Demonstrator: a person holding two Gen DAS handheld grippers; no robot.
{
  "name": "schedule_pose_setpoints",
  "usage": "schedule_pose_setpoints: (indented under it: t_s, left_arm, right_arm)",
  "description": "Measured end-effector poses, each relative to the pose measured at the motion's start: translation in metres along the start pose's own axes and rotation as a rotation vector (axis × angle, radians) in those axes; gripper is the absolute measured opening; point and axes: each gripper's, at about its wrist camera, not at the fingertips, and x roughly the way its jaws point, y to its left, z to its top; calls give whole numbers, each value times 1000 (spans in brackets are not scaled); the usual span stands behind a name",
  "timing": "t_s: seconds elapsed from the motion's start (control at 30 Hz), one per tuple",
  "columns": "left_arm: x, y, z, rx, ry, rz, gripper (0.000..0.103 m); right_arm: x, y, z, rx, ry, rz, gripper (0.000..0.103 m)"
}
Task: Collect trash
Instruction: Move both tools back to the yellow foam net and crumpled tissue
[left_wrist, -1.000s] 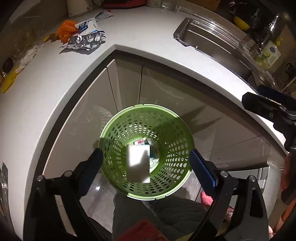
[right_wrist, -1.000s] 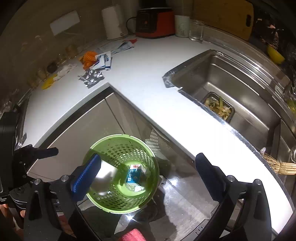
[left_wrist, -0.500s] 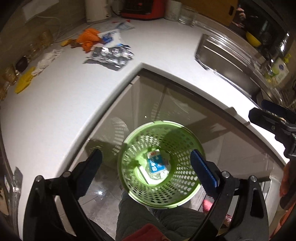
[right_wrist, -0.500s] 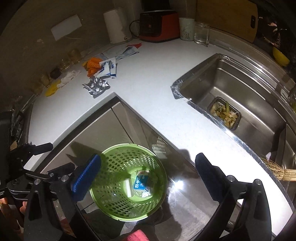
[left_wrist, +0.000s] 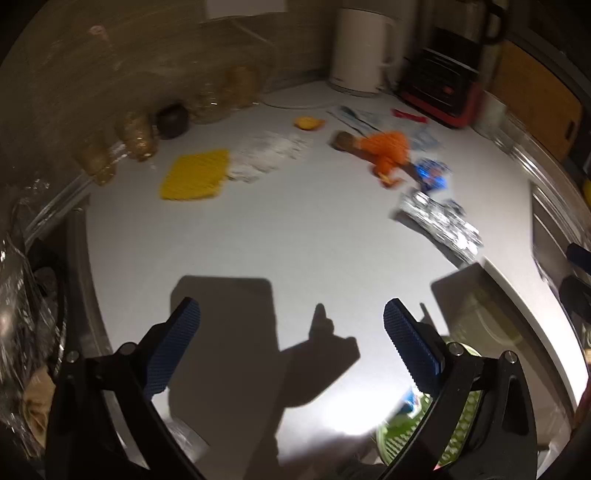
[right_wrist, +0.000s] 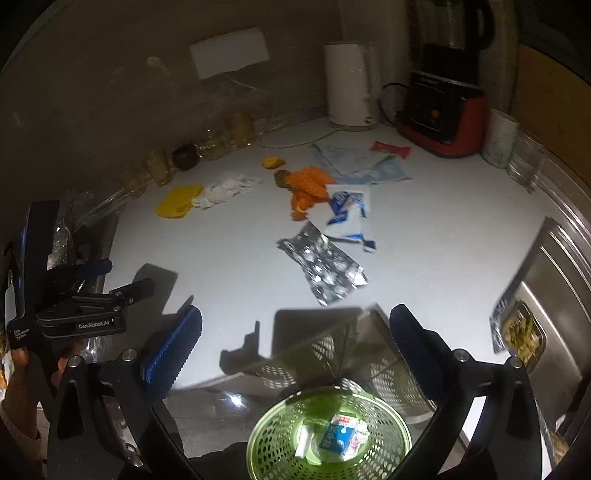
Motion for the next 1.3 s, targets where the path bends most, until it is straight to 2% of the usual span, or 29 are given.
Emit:
schedule_pose_setpoints:
  t_s: [0.1, 0.27, 0.57, 0.87, 1.3]
  left_arm:
    - [19, 31, 24, -38, -13, 36, 95]
    - [62, 65, 63, -102, -14, 44, 95]
    - [131, 100, 101, -131, 29, 50, 95]
    - [161, 109, 111, -119, 61, 35, 95]
    - [172, 115, 117, -98, 74, 14, 95]
  right_arm:
    - [36, 25, 36, -62, 21, 26, 101]
    - [114, 64, 96, -133, 73, 67, 101]
    - [218, 99, 163, -171, 127, 95, 101]
    - [255, 100, 185, -161, 154, 89, 101]
    - [280, 101, 189, -174, 205, 103, 101]
